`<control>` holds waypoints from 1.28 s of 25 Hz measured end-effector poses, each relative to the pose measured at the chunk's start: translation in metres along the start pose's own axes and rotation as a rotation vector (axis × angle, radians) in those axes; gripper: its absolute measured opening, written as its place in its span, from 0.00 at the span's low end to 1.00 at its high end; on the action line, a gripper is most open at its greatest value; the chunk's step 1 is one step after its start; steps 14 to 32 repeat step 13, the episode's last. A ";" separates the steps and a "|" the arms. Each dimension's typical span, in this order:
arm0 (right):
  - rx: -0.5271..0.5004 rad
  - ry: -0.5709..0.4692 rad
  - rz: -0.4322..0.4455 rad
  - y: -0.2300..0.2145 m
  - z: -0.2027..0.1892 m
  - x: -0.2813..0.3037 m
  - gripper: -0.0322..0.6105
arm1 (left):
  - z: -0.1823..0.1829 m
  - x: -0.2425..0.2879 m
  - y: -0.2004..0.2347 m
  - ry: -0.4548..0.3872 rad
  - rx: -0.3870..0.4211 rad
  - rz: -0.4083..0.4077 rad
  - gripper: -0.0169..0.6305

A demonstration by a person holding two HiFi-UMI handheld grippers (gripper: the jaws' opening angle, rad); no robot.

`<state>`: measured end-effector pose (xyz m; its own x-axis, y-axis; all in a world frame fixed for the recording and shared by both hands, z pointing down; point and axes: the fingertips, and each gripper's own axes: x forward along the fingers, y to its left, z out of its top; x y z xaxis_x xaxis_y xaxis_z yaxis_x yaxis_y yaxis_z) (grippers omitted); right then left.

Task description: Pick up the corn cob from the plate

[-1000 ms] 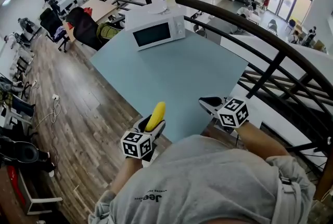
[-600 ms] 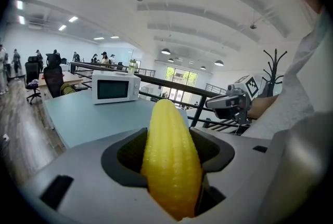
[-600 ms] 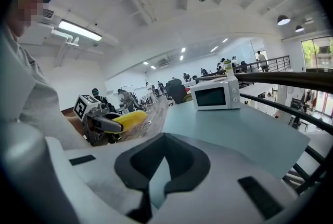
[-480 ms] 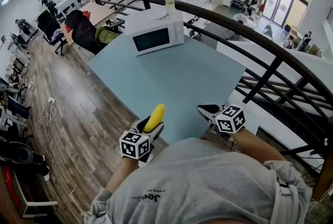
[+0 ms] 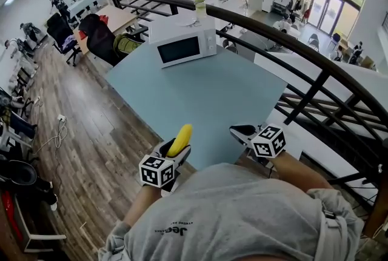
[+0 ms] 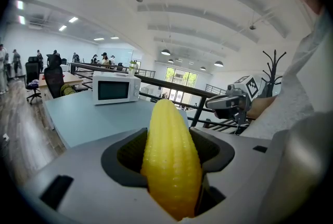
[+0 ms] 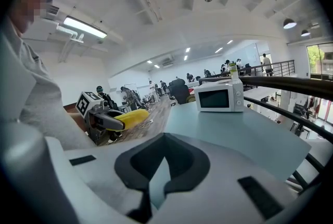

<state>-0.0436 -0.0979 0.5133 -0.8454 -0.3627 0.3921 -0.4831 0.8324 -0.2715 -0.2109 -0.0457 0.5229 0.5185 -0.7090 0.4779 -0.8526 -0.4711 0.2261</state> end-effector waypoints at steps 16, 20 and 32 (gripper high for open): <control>0.007 0.003 0.034 0.002 -0.009 -0.002 0.07 | -0.006 -0.001 -0.006 -0.007 -0.019 0.019 0.44; 0.007 0.003 0.034 0.002 -0.009 -0.002 0.07 | -0.006 -0.001 -0.006 -0.007 -0.019 0.019 0.44; 0.007 0.003 0.034 0.002 -0.009 -0.002 0.07 | -0.006 -0.001 -0.006 -0.007 -0.019 0.019 0.44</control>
